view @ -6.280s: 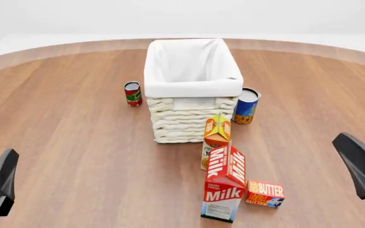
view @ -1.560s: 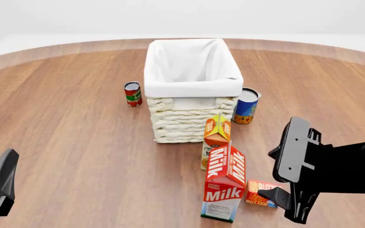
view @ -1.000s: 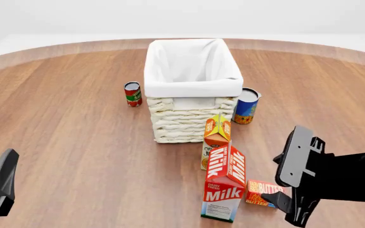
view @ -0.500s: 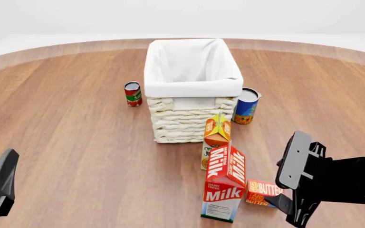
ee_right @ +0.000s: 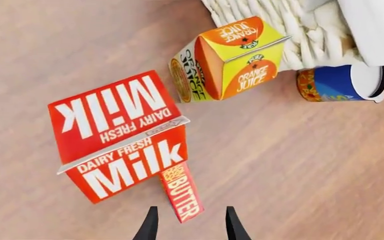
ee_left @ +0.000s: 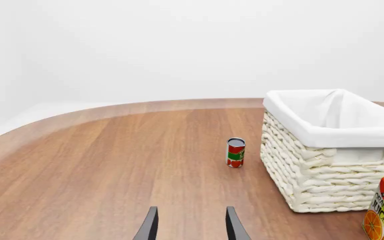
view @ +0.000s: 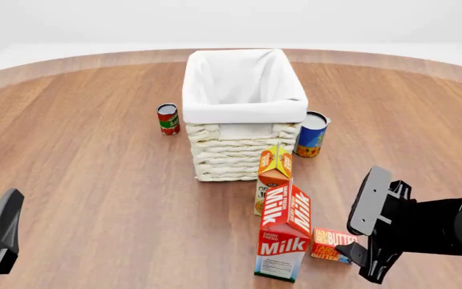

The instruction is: Pick up the butter and put it in the basket.

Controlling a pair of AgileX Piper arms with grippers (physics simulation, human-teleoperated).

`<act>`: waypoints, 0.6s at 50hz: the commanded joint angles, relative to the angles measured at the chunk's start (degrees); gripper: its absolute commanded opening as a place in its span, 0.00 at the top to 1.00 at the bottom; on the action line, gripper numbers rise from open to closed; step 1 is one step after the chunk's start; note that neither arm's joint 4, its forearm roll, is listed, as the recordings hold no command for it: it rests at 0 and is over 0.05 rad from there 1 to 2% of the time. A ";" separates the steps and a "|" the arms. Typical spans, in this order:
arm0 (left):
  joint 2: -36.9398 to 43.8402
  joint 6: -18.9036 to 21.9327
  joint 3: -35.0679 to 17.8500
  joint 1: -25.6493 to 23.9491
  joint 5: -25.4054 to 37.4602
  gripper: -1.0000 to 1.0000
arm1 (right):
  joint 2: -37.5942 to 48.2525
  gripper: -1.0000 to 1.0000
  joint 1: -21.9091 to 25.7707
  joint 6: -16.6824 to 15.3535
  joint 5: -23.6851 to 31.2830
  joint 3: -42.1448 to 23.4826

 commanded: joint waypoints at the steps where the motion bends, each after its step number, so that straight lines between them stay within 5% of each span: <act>1: 0.00 0.00 0.00 0.00 0.00 0.00 | -0.04 0.00 0.77 0.81 -1.66 1.74; 30: 0.00 0.00 0.00 0.00 0.00 0.00 | 7.67 0.00 0.37 0.46 -8.11 2.19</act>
